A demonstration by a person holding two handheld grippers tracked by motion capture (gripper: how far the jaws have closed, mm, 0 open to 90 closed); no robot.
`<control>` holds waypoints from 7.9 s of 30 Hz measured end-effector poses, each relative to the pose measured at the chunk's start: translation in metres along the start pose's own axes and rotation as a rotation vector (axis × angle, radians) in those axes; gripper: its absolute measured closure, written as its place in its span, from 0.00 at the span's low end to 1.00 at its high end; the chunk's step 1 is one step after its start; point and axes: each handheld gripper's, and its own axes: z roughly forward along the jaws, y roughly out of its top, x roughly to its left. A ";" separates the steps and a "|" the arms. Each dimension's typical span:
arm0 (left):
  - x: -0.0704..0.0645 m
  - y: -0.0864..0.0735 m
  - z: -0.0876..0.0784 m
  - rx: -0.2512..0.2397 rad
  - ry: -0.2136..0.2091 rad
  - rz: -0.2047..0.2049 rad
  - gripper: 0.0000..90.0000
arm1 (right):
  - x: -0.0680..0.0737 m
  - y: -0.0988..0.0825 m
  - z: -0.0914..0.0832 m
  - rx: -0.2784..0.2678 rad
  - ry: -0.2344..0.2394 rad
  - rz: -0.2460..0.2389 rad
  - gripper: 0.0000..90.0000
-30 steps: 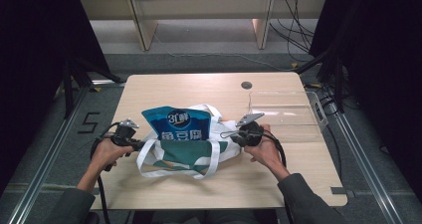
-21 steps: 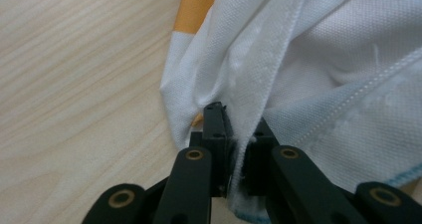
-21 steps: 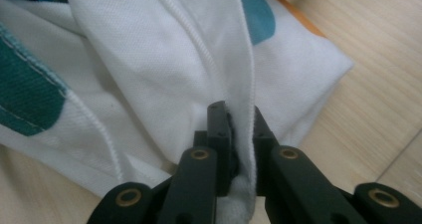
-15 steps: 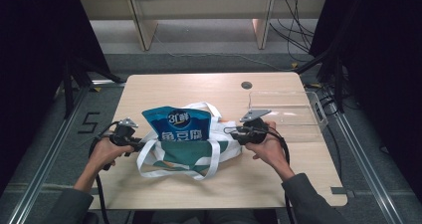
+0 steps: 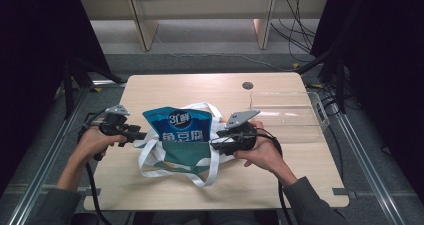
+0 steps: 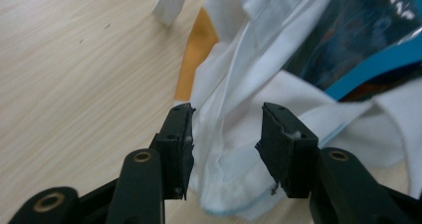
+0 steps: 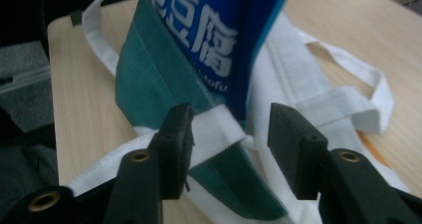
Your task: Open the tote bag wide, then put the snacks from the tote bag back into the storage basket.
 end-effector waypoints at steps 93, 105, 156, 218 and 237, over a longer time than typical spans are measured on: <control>-0.069 -0.091 -0.017 0.150 -0.062 -0.104 0.38 | -0.052 -0.030 0.031 0.023 -0.233 0.199 0.72; -0.055 -0.040 -0.017 -0.078 0.007 -0.022 0.83 | -0.032 -0.035 0.021 0.023 -0.143 0.127 0.95; -0.068 -0.052 0.030 -0.002 0.076 -0.048 0.47 | -0.061 -0.031 0.025 0.007 -0.164 0.225 0.70; -0.115 -0.074 0.007 -0.035 0.084 -0.026 0.26 | 0.001 0.109 -0.031 0.148 -0.027 -0.157 0.34; -0.115 -0.075 0.008 -0.024 0.080 -0.024 0.26 | 0.001 0.158 -0.001 0.272 0.029 -0.223 0.52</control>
